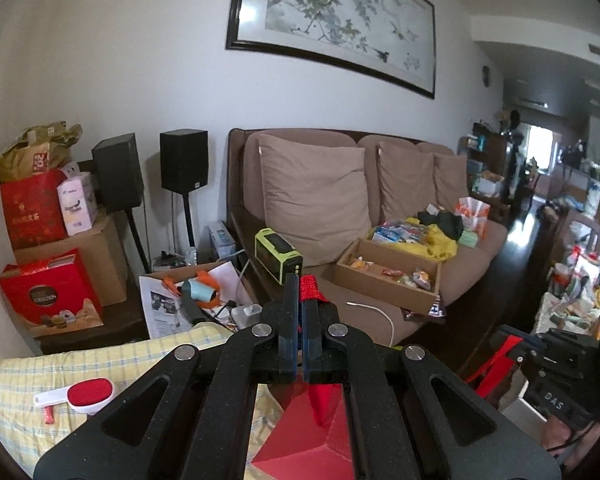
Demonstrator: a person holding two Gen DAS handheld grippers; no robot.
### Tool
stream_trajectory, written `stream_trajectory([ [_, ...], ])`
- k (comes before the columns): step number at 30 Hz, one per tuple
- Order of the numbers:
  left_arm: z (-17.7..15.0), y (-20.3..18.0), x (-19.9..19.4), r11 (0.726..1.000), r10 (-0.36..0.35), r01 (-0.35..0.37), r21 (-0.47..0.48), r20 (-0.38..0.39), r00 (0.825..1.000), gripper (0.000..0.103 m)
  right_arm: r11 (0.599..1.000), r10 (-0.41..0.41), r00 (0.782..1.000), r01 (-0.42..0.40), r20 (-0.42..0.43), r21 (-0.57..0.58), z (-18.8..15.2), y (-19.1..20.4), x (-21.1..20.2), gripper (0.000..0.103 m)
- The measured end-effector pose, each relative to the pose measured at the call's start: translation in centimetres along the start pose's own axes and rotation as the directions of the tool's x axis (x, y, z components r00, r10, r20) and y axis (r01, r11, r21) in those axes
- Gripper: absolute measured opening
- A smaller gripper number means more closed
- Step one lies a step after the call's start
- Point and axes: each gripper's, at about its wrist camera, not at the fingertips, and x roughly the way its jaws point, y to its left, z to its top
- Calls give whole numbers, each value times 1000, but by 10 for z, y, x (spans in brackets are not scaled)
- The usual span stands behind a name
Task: Organize objects
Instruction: 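Lower the red gift bag into the cardboard box and open the right gripper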
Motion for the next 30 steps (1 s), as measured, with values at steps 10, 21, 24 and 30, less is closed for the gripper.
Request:
stream_trajectory([
  [10, 16, -29, 29, 998, -22, 21, 59, 13, 1000, 1, 999, -22, 1000, 21, 6, 45, 2, -18, 2, 9],
  [21, 27, -44, 81, 998, -53, 55, 36, -44, 998, 1, 996, -41, 999, 43, -27, 78, -4, -30, 16, 9],
  [24, 25, -41, 102, 999, -41, 43, 26, -80, 996, 1, 996, -36, 998, 39, -46, 86, -8, -30, 23, 9],
  [30, 17, -29, 136, 998, -49, 43, -49, -130, 990, 1, 997, 5, 997, 2, -81, 80, -15, -21, 38, 9],
])
